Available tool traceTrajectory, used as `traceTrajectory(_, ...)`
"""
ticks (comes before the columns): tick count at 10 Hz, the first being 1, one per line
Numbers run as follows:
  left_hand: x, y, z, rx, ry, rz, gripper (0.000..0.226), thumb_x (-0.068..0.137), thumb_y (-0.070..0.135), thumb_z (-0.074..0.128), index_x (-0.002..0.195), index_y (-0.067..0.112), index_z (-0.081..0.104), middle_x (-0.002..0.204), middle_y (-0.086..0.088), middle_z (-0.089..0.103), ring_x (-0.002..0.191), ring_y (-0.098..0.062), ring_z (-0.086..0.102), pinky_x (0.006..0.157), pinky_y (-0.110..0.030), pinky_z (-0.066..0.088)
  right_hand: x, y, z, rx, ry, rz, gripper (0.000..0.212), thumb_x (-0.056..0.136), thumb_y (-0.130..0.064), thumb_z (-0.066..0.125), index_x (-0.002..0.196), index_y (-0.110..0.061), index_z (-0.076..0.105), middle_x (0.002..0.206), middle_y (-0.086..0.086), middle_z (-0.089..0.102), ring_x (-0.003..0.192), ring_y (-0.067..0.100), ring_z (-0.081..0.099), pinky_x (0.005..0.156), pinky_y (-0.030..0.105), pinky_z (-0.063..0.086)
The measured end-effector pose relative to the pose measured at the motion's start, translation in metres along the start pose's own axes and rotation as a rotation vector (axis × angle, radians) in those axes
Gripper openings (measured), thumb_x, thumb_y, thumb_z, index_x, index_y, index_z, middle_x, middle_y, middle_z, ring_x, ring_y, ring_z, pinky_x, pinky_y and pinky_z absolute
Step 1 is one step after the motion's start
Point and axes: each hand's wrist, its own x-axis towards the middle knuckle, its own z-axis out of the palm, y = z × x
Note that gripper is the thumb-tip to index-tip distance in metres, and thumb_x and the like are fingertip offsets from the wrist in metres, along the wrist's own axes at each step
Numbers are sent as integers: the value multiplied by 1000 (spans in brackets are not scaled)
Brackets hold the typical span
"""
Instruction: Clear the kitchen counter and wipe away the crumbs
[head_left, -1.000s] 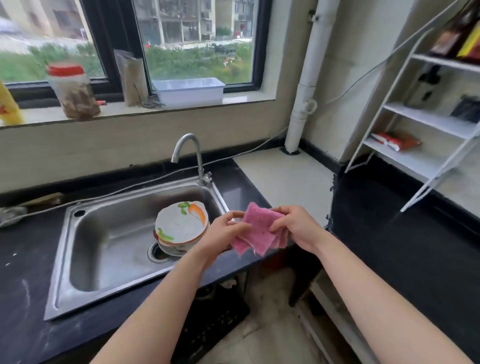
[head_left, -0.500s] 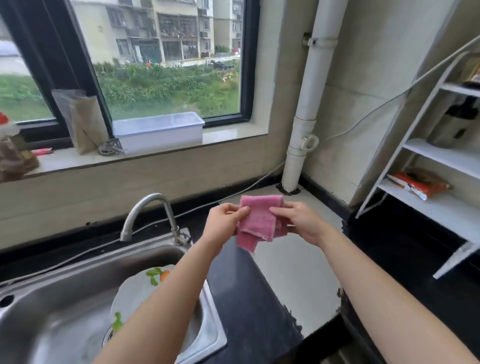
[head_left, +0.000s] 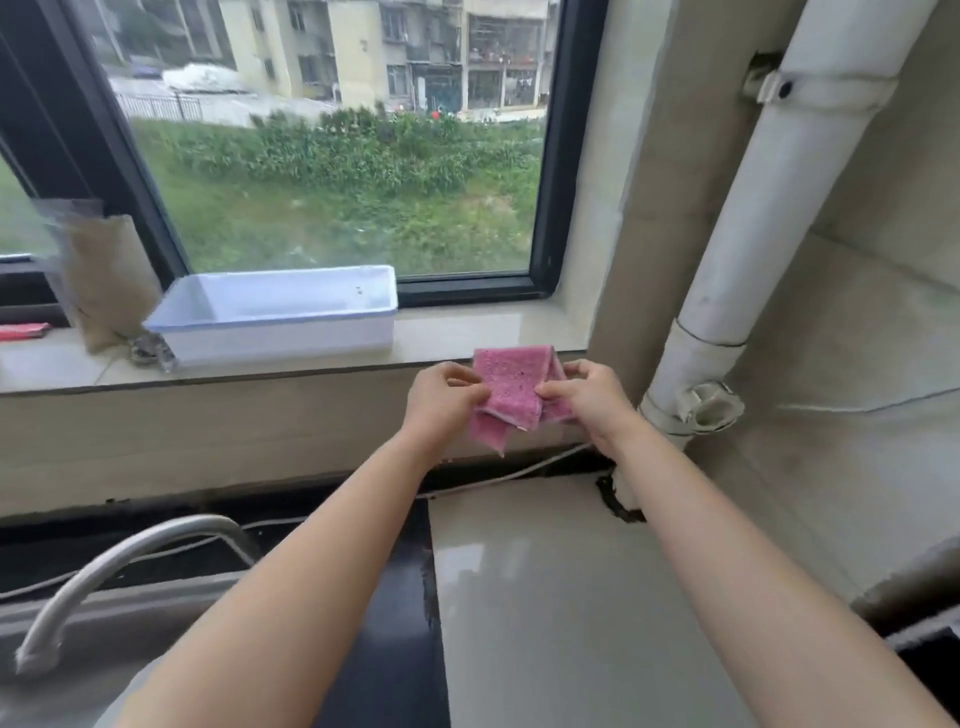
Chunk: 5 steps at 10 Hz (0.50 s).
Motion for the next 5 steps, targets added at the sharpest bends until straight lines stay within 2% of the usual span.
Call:
traceTrajectory(1,36,7,8,33,82,16,16,81,11,67,97,13,69,96,-5,69,85,-13,64,69,-22,49,48,-10,11,20,37,-48,29,77,6,68,98,-6,54,95,10,60,72,18,62,51,21,53)
traceTrajectory(2,65,9,12,40,172,27,30,79,5,65,109,8,67,98,-5,68,74,-6,61,57,-9,45,82,-12,21,-8,73,-53,34,73,5,71,102,-7,57,98,14,64,88,28,65,83,41,55)
traceTrajectory(3,80,8,12,53,145,60,37,81,6,65,117,4,63,95,1,65,79,-7,62,67,-13,48,103,-9,26,19,73,-50,53,72,3,71,123,-1,56,119,16,62,106,28,61,97,39,48)
traceTrajectory(4,81,5,11,209,110,84,40,87,15,57,126,7,59,110,-10,68,101,-21,63,84,-29,48,100,-12,25,-31,74,-66,58,74,1,71,129,1,53,130,13,58,116,23,56,100,30,43)
traceTrajectory(5,80,-3,6,405,168,130,42,93,19,46,133,7,50,133,-11,55,124,-23,50,100,-29,37,92,-16,17,-97,136,-108,47,77,-1,68,124,-3,59,126,12,60,115,21,57,103,34,43)
